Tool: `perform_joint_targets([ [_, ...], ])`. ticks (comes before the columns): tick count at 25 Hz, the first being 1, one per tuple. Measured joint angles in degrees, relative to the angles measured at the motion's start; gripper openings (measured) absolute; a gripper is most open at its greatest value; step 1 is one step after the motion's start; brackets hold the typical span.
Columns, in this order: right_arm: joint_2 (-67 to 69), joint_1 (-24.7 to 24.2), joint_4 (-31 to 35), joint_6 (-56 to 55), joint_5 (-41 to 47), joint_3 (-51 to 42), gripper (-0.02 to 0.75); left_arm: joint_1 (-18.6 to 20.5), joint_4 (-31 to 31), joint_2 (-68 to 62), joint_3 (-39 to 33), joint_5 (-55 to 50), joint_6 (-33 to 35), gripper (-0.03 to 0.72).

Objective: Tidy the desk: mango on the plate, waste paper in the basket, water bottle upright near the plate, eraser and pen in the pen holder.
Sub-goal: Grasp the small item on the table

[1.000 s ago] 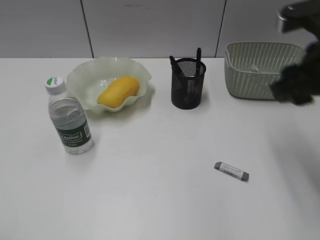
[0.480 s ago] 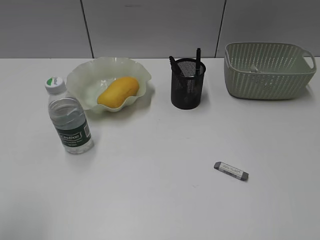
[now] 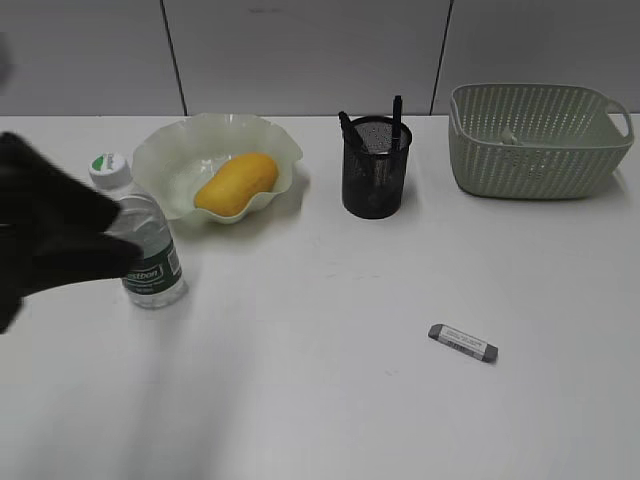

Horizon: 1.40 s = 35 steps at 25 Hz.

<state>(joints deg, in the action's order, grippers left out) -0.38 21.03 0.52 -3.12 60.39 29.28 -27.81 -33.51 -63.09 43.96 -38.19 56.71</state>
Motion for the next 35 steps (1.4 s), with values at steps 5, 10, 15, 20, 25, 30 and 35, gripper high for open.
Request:
perform_joint_targets([
  [5,0.00,0.00,0.15,0.20,-0.31,0.00,0.328,-17.18,9.69,-20.19,12.26,10.35,3.70,0.352],
  [10,0.00,0.00,0.19,0.20,-0.31,0.00,0.318,-23.65,11.67,-41.28,27.60,6.80,4.18,0.352],
  [15,0.00,0.00,0.19,0.25,-0.39,0.00,0.316,-25.16,12.11,-55.65,40.62,0.52,8.33,0.352],
  [20,0.00,0.00,0.19,0.25,-0.39,0.00,0.316,-25.62,10.50,-62.49,48.89,1.61,9.70,0.352],
  [25,0.00,0.00,0.19,0.25,-0.45,0.00,0.315,-25.62,9.67,-66.82,51.16,2.50,9.88,0.352],
  [30,0.00,0.00,0.19,0.25,-0.45,0.00,0.315,-25.62,8.54,-69.53,51.36,4.46,9.88,0.352],
  [35,0.00,0.00,0.19,0.25,-0.45,0.00,0.314,-25.62,7.74,-70.20,51.36,5.55,9.88,0.273],
])
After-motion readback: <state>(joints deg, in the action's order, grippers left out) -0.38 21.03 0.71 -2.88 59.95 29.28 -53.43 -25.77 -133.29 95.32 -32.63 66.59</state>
